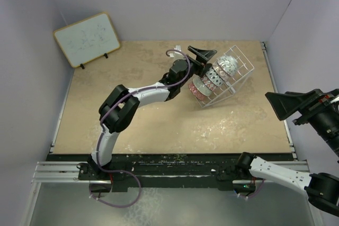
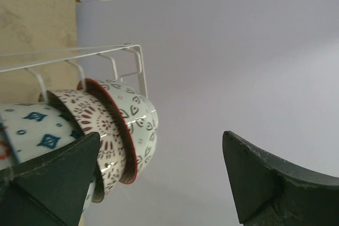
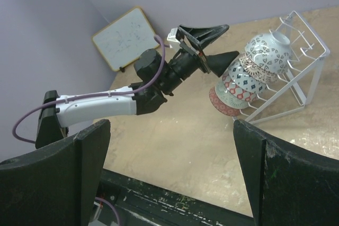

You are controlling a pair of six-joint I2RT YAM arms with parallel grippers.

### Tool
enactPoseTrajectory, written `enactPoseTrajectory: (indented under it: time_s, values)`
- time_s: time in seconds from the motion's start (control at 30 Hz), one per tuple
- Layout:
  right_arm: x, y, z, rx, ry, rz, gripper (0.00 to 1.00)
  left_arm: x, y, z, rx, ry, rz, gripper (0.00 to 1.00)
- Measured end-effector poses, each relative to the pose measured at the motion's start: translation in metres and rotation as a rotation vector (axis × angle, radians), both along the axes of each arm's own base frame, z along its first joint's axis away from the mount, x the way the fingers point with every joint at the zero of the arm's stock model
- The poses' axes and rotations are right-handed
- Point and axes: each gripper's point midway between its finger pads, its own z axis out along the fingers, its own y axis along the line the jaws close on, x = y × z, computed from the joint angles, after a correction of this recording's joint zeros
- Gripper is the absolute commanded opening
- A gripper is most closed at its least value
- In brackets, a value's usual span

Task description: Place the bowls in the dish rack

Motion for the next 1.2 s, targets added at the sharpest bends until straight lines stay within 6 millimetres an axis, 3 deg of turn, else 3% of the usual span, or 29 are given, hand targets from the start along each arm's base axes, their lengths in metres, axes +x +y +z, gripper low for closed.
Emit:
enactPoseTrajectory:
  time_s: [0.17,0.3,0.5,0.67,0.8,1.0,1.2]
  values:
    - [0.001,0.001,0.003,0.012,-0.009,0.001,1.00,-0.006,0.019,-0.022,0.077,0.040,0.002,0.99]
    - [0.001,0.001,0.005,0.017,-0.013,0.002,1.00,-0.018,0.032,-0.024,0.121,0.042,-0.024,0.99]
    - [0.002,0.005,0.005,0.019,-0.013,0.009,1.00,-0.044,0.070,0.008,0.266,-0.033,-0.082,0.99]
    - [0.008,0.013,-0.002,-0.008,0.007,0.011,1.00,-0.059,0.129,0.042,0.497,-0.106,-0.047,0.99]
    - [0.020,0.032,-0.008,-0.036,0.029,0.023,1.00,-0.077,0.169,0.052,0.711,-0.115,0.001,0.99]
    - [0.043,0.077,-0.020,-0.078,0.069,0.077,1.00,-0.101,0.232,0.030,1.010,-0.044,0.089,0.99]
    - [0.063,0.121,-0.037,-0.121,0.113,0.134,1.00,-0.123,0.288,0.024,1.197,0.005,0.181,0.99]
